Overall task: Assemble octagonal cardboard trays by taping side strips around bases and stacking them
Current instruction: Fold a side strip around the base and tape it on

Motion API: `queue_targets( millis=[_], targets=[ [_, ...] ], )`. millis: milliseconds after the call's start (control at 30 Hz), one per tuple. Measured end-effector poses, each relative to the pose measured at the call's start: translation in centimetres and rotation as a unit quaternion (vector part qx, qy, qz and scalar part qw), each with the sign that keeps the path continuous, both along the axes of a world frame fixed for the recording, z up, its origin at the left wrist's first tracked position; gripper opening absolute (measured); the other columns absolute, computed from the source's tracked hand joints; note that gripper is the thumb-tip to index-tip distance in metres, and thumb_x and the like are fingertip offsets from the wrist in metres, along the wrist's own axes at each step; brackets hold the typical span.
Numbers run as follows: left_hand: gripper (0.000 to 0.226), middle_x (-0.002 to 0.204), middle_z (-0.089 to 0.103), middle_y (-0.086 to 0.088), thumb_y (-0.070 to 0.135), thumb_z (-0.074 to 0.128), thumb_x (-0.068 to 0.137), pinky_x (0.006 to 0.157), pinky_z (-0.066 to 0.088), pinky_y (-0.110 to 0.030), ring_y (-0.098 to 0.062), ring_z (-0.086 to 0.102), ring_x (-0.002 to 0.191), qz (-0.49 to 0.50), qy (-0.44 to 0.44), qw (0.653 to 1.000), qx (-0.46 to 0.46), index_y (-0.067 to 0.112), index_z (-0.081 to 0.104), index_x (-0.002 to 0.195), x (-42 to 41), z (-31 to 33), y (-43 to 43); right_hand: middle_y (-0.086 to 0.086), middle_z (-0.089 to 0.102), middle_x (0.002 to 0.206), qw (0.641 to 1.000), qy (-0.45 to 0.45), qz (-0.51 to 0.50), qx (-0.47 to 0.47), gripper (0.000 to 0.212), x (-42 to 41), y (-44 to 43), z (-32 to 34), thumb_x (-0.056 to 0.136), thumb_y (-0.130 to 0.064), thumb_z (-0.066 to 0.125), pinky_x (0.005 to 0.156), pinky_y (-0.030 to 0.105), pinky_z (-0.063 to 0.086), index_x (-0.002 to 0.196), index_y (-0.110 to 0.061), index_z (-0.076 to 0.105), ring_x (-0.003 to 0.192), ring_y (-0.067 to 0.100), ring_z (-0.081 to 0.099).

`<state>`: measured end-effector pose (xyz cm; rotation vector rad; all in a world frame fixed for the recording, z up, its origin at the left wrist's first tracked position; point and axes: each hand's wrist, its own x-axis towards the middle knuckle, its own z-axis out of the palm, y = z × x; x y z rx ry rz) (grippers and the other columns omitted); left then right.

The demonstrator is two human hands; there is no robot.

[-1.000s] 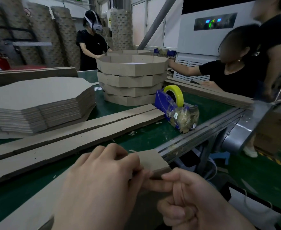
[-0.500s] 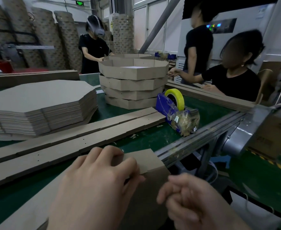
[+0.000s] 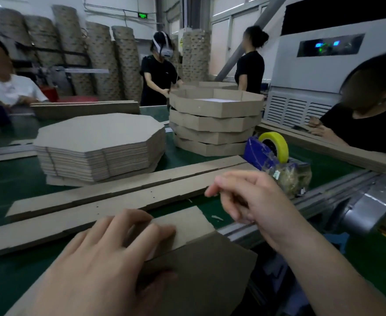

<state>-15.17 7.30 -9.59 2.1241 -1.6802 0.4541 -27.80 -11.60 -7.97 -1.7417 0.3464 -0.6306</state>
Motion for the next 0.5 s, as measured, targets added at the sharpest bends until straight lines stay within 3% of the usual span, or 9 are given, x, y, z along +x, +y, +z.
queue_targets(
  millis=[67,233,367,433,500],
  targets=[
    [0.031,0.096,0.061,0.015,0.068,0.04,0.081,0.056,0.041,-0.026,-0.009,0.059,0.073,0.008,0.02,0.999,-0.041,0.05,0.054,0.101,0.8,0.1,1.3,0.0,0.051,0.05,0.999,0.03,0.006,-0.037,0.028,3.5,-0.8,0.5,0.096,-0.026,0.054,0.039,0.015,0.031,0.077,-0.014,0.072,0.039,0.006,0.037],
    [0.029,0.1,0.062,0.018,0.065,0.039,0.085,0.058,0.052,-0.034,-0.009,0.061,0.076,0.017,0.029,0.995,-0.093,0.05,0.058,0.102,2.5,0.0,3.7,-0.005,0.06,0.059,0.974,0.129,-0.033,-0.185,0.022,12.5,-4.0,0.2,0.095,-0.029,0.058,0.052,0.016,0.038,0.083,-0.016,0.072,0.047,-0.001,0.049],
    [0.033,0.101,0.063,0.015,0.062,0.049,0.075,0.059,0.055,-0.034,-0.015,0.064,0.073,0.041,0.014,0.997,-0.067,0.048,0.057,0.105,3.8,0.2,5.2,-0.012,0.061,0.097,0.914,0.21,0.012,-0.348,0.021,19.0,-5.0,-2.7,0.093,-0.037,0.059,0.078,0.027,0.046,0.106,-0.024,0.07,0.095,0.009,0.059],
    [0.037,0.102,0.064,0.013,0.061,0.049,0.072,0.061,0.055,-0.031,-0.012,0.064,0.075,0.061,0.006,0.997,-0.039,0.048,0.055,0.106,4.3,0.4,5.6,-0.004,0.055,0.123,0.88,0.232,0.043,-0.412,0.037,21.7,-5.1,-4.1,0.094,-0.042,0.056,0.099,0.037,0.043,0.126,-0.025,0.062,0.119,0.016,0.049],
    [0.039,0.101,0.064,0.013,0.061,0.047,0.07,0.064,0.055,-0.029,-0.008,0.065,0.077,0.063,0.004,0.997,-0.037,0.047,0.053,0.107,4.6,0.8,5.9,0.001,0.045,0.143,0.849,0.259,0.061,-0.456,0.051,24.0,-5.1,-5.2,0.094,-0.049,0.052,0.11,0.044,0.033,0.139,-0.027,0.05,0.133,0.021,0.035]
  ],
)
